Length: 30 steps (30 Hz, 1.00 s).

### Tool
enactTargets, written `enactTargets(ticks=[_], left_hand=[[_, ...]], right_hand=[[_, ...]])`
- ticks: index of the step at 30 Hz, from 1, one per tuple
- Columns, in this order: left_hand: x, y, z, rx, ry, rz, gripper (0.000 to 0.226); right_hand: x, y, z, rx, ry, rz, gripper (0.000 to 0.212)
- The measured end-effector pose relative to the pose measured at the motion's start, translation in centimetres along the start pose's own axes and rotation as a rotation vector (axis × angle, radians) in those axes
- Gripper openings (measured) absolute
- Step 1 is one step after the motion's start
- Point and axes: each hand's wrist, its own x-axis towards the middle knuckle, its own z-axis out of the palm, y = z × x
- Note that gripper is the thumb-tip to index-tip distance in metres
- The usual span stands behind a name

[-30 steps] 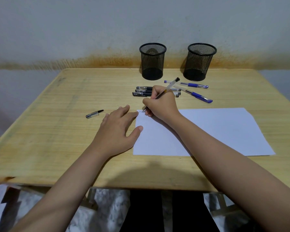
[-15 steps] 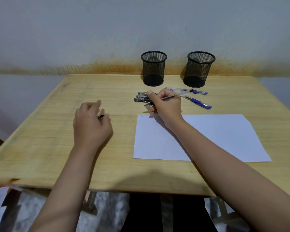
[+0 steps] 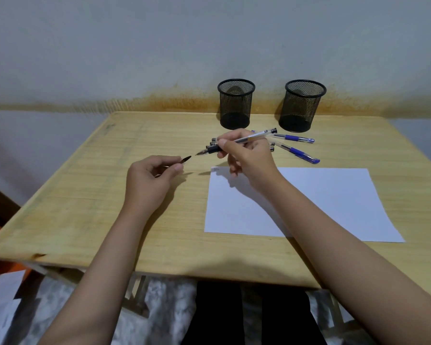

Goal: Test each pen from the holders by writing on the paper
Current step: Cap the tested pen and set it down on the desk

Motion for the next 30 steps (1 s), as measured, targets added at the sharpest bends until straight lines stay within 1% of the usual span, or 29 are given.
enactTargets(ticks=[5, 8, 11, 15, 19, 22, 24, 25, 28, 30], left_hand=[[-0.1, -0.1, 0.1, -0.089, -0.049, -0.006, 0.024], [-0.2, 0.0, 0.3, -0.072, -0.076, 0.021, 0.022], [-0.2, 0.1, 0.4, -0.061, -0.088, 0.046, 0.022], [-0.2, 0.1, 0.4, -0.004, -0.114, 0.119, 0.021], [-0.2, -0.1, 0.6, 0.026, -0.091, 0.172, 0.021], [-0.3, -0.3, 0.6, 0.046, -0.082, 0.227, 0.019], [-0.3, -0.4, 0.5, 0.029, -0.102, 0.226, 0.019], [-0.2, -0.5, 0.4, 0.014, -0.115, 0.221, 0.02], [0.7, -0.7, -0.4, 0.006, -0.132, 0.263, 0.027], [1.4, -0.5, -0.9, 0.04, -0.119, 0.302, 0.026]], right_hand=[[0.0, 0.5, 0.1, -0.058, -0.033, -0.017, 0.009], [-0.2, 0.4, 0.4, -0.089, -0.063, -0.029, 0.005], [-0.2, 0.6, 0.5, -0.12, -0.065, -0.037, 0.011], [-0.3, 1.0, 0.7, -0.178, -0.113, -0.082, 0.009], [-0.5, 1.0, 1.0, -0.175, -0.156, -0.12, 0.009], [-0.7, 1.2, 1.4, -0.227, -0.174, -0.15, 0.007], [-0.8, 1.1, 1.5, -0.258, -0.191, -0.16, 0.007], [-0.8, 0.9, 1.5, -0.277, -0.222, -0.167, 0.008], [-0.8, -0.2, 1.6, -0.32, -0.414, -0.153, 0.016], [-0.5, -0.7, 1.6, -0.256, -0.456, -0.026, 0.022]])
